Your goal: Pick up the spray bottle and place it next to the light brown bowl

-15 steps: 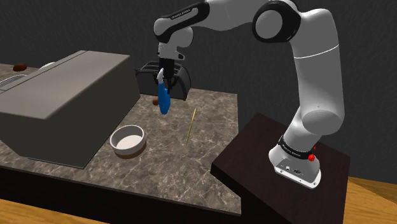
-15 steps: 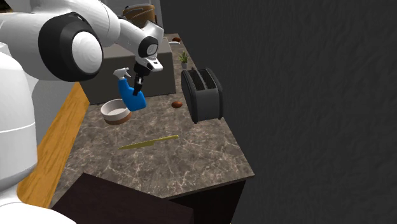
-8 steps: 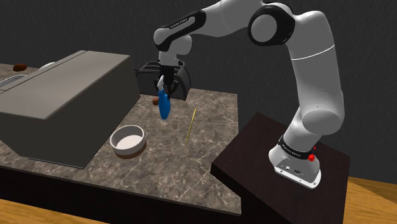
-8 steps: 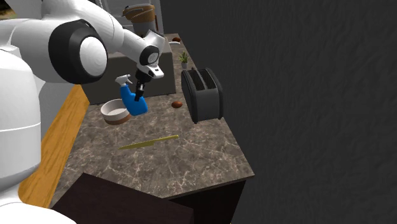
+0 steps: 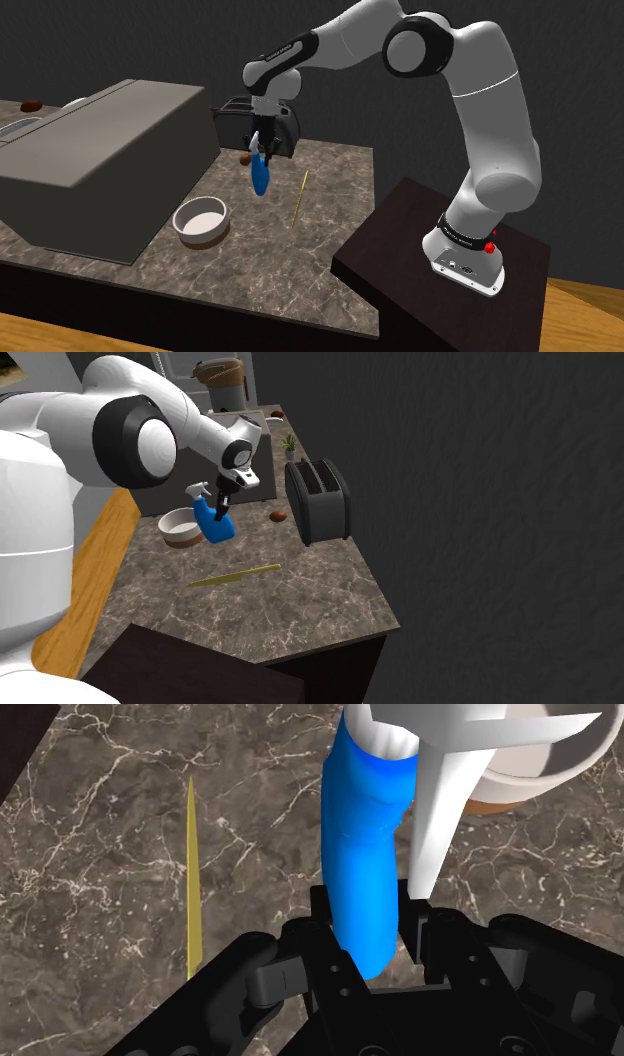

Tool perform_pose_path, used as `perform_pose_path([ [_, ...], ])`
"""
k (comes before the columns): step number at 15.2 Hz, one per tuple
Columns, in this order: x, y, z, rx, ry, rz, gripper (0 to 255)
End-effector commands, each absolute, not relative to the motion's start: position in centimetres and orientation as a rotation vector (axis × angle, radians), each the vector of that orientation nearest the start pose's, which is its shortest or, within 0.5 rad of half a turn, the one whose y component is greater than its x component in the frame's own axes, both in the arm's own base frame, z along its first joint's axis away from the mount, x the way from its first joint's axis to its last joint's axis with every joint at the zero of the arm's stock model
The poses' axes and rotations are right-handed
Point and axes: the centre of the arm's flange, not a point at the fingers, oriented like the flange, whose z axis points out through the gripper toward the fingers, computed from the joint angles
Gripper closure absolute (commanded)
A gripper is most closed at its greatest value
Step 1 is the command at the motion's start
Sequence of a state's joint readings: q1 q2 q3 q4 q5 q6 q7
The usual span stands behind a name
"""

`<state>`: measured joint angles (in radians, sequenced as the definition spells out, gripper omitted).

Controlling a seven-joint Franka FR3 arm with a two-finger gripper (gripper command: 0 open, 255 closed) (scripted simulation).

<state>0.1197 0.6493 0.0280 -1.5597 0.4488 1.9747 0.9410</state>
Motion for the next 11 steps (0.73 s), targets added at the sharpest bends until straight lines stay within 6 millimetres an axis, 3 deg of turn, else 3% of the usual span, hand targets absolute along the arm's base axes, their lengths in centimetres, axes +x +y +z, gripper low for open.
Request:
perform_pose_path([
  [1, 66.8, 12.5, 24.3, -2.487, 1.399, 0.592, 255],
  [11, 66.8, 12.5, 19.0, -2.487, 1.399, 0.592, 255],
])
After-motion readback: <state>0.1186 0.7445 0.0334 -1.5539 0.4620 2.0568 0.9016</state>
